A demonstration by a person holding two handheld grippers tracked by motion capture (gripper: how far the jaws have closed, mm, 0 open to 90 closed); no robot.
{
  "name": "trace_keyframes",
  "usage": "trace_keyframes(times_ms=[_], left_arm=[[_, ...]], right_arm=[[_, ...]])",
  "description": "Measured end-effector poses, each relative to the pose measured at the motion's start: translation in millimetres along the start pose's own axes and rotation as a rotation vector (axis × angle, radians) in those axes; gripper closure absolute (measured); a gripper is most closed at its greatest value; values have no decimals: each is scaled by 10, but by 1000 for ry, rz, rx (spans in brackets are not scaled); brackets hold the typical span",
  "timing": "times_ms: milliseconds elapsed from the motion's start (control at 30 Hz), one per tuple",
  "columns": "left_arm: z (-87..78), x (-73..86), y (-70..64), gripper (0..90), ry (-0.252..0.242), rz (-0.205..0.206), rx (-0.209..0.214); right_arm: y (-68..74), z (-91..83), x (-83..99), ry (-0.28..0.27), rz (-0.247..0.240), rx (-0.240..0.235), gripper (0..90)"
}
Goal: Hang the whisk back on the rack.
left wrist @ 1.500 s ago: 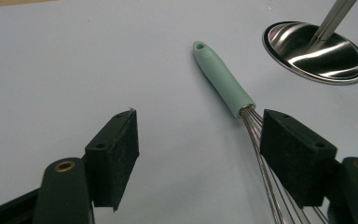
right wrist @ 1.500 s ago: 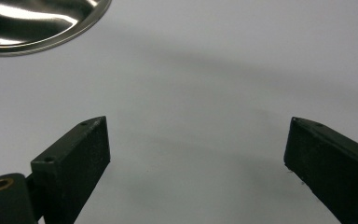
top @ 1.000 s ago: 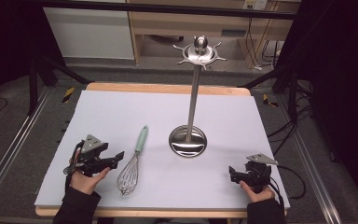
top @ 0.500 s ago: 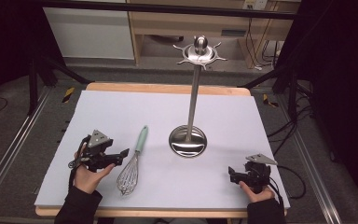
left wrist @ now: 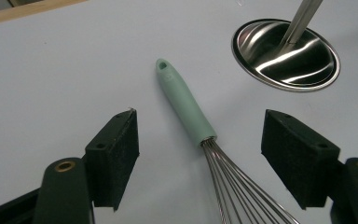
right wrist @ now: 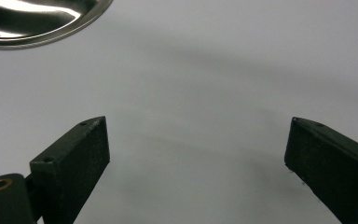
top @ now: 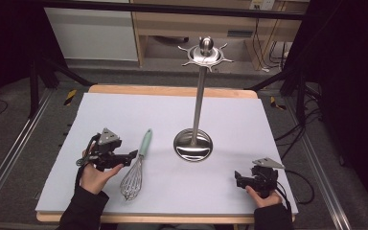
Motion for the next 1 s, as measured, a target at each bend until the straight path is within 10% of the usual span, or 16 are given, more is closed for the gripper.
trace_keyframes(times_ms=[1000], left_arm=[[331, -131, -109, 285, 192, 72, -22]], right_arm=[[25, 11, 9, 14, -6, -7, 70]])
Point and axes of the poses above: each handheld gripper's, and its own axes: z roughly forward along the jaws, x roughly out of its underside, y roughly to its left, the point moved 8 cm from there along z, roughly forward along the jaws
